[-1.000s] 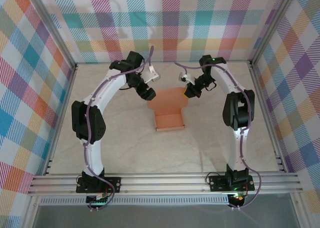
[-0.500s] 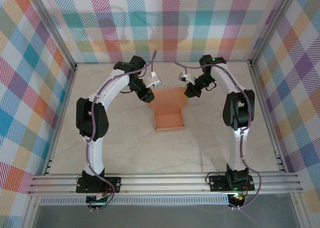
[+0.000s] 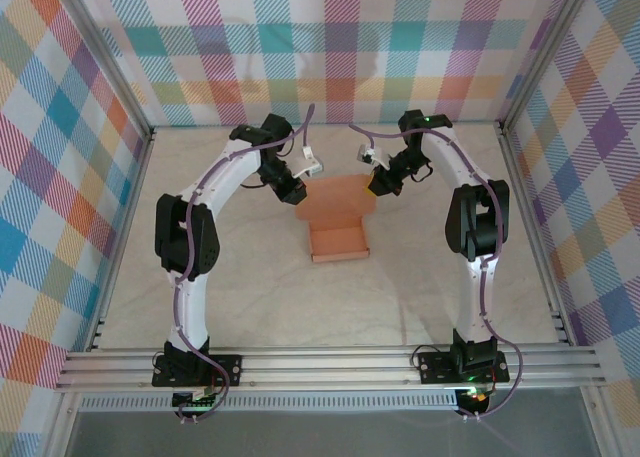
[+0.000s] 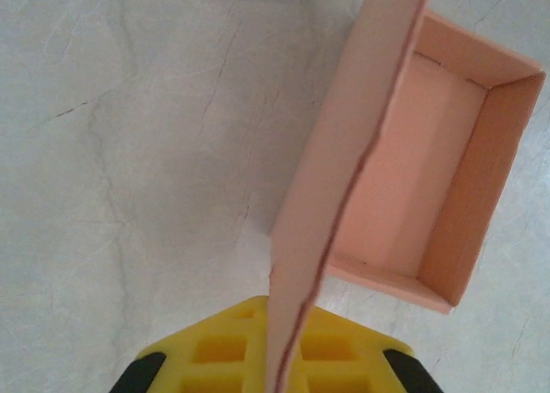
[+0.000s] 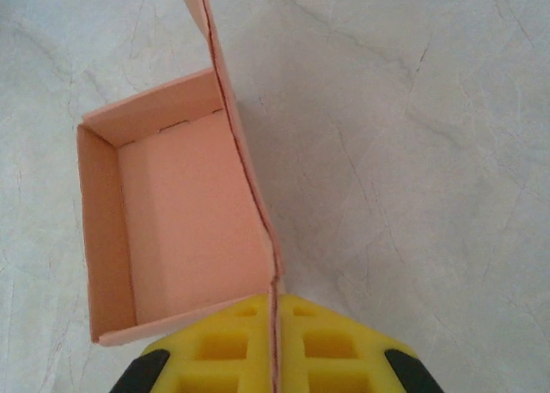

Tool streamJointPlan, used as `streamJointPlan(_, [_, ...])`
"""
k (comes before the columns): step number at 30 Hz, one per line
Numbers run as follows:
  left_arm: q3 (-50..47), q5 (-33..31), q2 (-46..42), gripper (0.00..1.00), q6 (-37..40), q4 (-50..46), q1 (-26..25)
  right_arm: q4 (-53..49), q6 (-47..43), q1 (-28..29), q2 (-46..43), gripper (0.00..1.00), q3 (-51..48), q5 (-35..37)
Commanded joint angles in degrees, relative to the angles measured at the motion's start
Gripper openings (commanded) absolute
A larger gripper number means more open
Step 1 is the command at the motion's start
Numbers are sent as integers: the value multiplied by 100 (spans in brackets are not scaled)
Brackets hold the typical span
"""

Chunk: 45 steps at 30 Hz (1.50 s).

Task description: Fold the paper box

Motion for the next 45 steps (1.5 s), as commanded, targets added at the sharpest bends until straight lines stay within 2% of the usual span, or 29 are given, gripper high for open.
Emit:
streamJointPlan(1, [132, 66, -5, 0, 21, -120, 16, -81, -25, 32, -222, 0, 107, -148])
streamJointPlan(5, [100, 201, -111, 0, -88, -12, 14, 101, 95, 44, -301, 0, -17, -126])
streamJointPlan(8, [-21, 133, -245, 0, -389, 314, -3, 682, 431, 59, -549, 0, -417, -5])
streamJointPlan(14, [-570, -373, -673, 0, -1265, 1431, -143, 2302, 1375, 180, -1347, 0, -1641, 519])
streamJointPlan(20, [-582, -958, -750, 0, -2335, 2010, -316, 3450, 2698, 469, -1803, 0, -2377, 1249])
streamJointPlan(23, [-677, -1194, -850, 0, -2829, 2286, -414, 4163, 3509, 675, -2059, 0, -2805, 1812])
streamJointPlan(30, [-985, -1254, -981, 0, -3642, 2811, -572, 5616, 5284, 1037, -2576, 0, -3792, 2953])
streamJointPlan(36, [-1223, -1354, -984, 0, -3975, 3226, -766, 5836, 7305, 1331, -2788, 0, -4109, 4226])
streamJointPlan(45, [-1593, -1634, -1010, 0, -4247, 3811, -1053, 6868, 8634, 1848, -3050, 0, -4741, 5709])
